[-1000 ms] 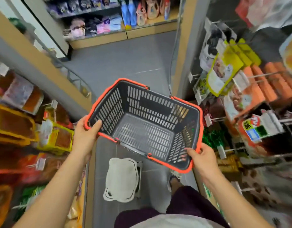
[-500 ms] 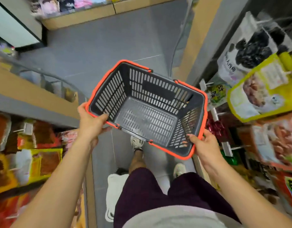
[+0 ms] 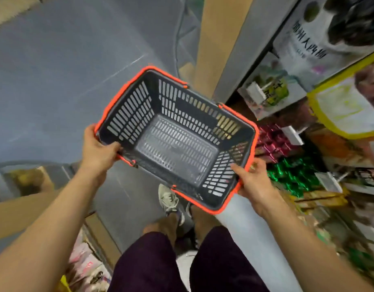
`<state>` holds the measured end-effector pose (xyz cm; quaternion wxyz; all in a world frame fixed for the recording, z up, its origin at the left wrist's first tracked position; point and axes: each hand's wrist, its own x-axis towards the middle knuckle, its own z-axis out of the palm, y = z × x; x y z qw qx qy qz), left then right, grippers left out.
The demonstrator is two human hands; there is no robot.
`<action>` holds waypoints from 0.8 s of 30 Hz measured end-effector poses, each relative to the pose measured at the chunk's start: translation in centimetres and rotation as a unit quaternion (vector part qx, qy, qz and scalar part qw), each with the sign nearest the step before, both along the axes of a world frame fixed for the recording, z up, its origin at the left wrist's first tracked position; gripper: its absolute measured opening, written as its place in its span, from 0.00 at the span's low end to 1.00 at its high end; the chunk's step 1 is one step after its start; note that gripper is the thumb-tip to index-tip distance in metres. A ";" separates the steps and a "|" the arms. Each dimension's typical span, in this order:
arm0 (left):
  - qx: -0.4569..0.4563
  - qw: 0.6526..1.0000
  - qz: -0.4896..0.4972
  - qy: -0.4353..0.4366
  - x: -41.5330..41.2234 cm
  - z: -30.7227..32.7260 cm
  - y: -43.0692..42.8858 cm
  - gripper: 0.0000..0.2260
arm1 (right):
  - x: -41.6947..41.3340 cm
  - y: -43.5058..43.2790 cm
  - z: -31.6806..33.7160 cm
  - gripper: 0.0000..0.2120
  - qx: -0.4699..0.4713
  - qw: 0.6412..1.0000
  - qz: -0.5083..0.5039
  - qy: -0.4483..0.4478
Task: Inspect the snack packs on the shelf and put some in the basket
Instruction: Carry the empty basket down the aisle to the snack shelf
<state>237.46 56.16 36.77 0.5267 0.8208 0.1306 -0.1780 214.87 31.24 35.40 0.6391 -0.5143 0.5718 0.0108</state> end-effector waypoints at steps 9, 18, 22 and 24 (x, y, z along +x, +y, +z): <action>-0.020 0.992 -0.107 0.065 3.2 -23.5 -4.4 0.25 | -1.1 1.4 -20.7 0.12 0.027 0.989 -0.124 0.075; -0.060 0.981 -0.136 0.121 3.4 -39.0 -7.8 0.11 | -3.6 -0.5 -36.7 0.12 -0.009 0.976 -0.198 0.087; -0.091 0.984 -0.135 0.072 3.1 -41.8 -9.1 0.06 | -3.8 -1.5 -40.3 0.09 -0.066 0.972 -0.194 0.111; -0.101 0.983 -0.150 0.035 3.2 -42.9 -9.4 0.06 | -3.7 -1.8 -41.4 0.09 -0.116 0.969 -0.179 0.121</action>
